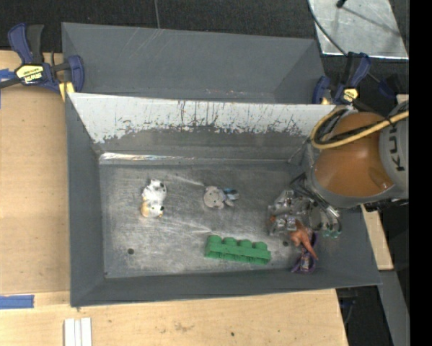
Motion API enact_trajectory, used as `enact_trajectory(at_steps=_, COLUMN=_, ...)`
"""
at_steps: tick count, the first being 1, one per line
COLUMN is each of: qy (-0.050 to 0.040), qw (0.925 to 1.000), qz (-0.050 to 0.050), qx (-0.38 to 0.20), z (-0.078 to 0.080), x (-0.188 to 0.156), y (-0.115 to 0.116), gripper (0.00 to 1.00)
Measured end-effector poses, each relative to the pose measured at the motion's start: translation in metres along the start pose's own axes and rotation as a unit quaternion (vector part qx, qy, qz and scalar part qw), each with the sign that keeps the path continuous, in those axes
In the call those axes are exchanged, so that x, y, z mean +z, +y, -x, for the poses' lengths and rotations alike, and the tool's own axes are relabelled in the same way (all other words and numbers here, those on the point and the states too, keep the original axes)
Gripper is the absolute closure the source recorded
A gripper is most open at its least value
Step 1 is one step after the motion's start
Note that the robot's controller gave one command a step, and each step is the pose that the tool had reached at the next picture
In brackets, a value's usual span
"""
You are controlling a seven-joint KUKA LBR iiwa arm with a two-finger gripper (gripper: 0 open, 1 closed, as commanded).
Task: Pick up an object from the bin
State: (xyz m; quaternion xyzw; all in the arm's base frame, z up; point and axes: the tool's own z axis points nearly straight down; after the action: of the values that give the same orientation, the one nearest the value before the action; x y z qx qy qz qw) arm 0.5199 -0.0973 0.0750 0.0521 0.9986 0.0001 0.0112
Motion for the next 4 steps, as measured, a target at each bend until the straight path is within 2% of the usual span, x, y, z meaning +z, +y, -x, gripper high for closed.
enact_trajectory(at_steps=1, qy=0.0068, qw=1.0, qz=-0.001, qx=0.0, z=-0.0039, x=0.0025, y=-0.0014, gripper=0.0)
enact_trajectory(at_steps=2, qy=-0.0006, qw=1.0, qz=-0.001, qx=0.0, z=0.0003, x=-0.0004, y=-0.0011, gripper=1.0)
enact_trajectory(at_steps=3, qy=0.0067, qw=1.0, qz=-0.001, qx=0.0, z=-0.0038, x=0.0025, y=-0.0015, gripper=0.0)
enact_trajectory(at_steps=4, qy=0.0066, qw=1.0, qz=-0.001, qx=0.0, z=-0.0038, x=0.0024, y=-0.0016, gripper=0.0)
